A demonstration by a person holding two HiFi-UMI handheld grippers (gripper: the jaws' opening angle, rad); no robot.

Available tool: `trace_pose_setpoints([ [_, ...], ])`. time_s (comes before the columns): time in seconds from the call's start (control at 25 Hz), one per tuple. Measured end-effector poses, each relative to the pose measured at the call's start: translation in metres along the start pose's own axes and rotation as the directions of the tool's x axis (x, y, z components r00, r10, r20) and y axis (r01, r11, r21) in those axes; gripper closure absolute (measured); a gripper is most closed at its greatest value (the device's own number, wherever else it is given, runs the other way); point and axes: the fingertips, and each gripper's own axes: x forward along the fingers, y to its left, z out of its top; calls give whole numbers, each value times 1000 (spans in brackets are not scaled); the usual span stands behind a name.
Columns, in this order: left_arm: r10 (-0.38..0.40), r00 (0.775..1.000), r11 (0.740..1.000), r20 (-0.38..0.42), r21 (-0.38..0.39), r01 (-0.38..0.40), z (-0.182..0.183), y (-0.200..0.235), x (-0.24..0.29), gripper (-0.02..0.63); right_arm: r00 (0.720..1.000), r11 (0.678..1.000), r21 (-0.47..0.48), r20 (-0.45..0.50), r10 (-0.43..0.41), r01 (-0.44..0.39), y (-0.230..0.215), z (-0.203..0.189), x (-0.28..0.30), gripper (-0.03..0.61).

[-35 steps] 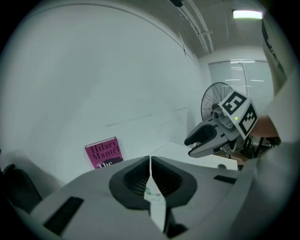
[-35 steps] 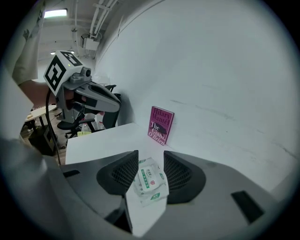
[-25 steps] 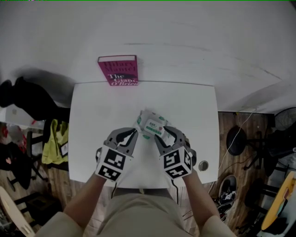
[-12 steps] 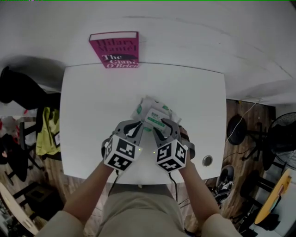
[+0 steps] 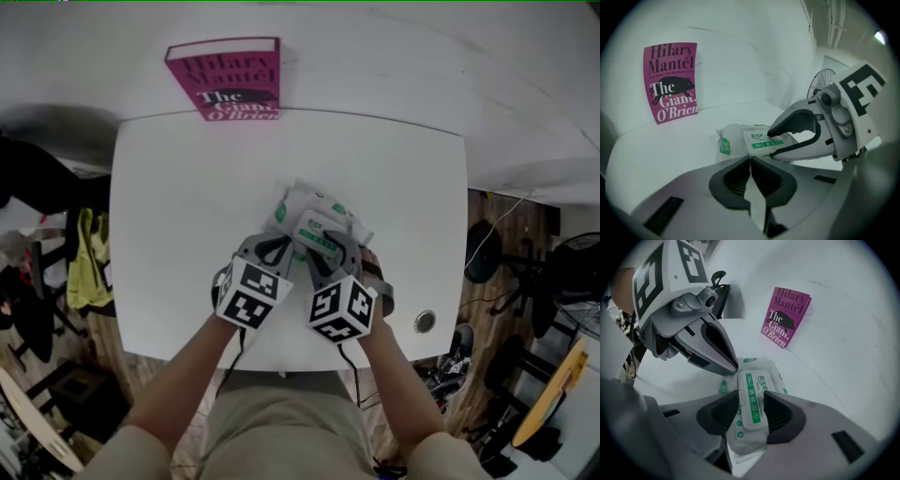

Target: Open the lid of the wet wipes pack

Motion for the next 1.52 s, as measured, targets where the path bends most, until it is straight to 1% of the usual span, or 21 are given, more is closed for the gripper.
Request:
trace_pose_setpoints([
  [0.12,7,1000,1000,-14,1,-7,-3,0,5,584,1000,999,-42,-1,-20,20,1,0,2,396],
  [0.2,11,1000,1000,-23,-12,-12,-6,1,6,584,1000,998,-52,10,-23,23,2,0,2,403],
  [0.28,14,1000,1000,-23,-25,-14,-6,1,5,584,1000,998,-53,21,-22,23,2,1,0,417],
  [0.4,13,1000,999,-11,-48,-14,-8,3,6,584,999,998,-64,35,-12,14,2,4,-3,455],
  [0.52,10,1000,997,-1,-74,-10,-9,3,7,586,998,999,-30,60,17,-16,1,7,-7,468],
  [0.76,10,1000,998,-2,-68,-10,-9,3,7,588,994,997,32,79,70,-73,-1,12,-12,474],
  [0.88,7,1000,998,-1,-69,-7,-10,3,8,588,989,987,120,121,90,-104,-8,16,-17,476],
  [0.96,7,1000,998,-2,-65,-7,-10,3,8,588,984,979,179,164,71,-100,-20,22,-24,491],
  [1.04,5,1000,998,-2,-67,-5,-10,4,8,588,982,973,215,185,37,-78,-36,26,-28,506],
  [1.2,2,1000,997,-4,-79,-2,-11,3,8,588,982,978,209,187,-22,-17,-64,25,-28,520],
  [1.4,-6,1000,996,2,-86,6,-11,3,6,588,978,975,223,195,-72,27,-86,20,-17,516],
  [1.52,-10,1000,996,8,-90,10,-11,3,6,588,977,968,249,194,-90,39,-94,16,-7,508],
])
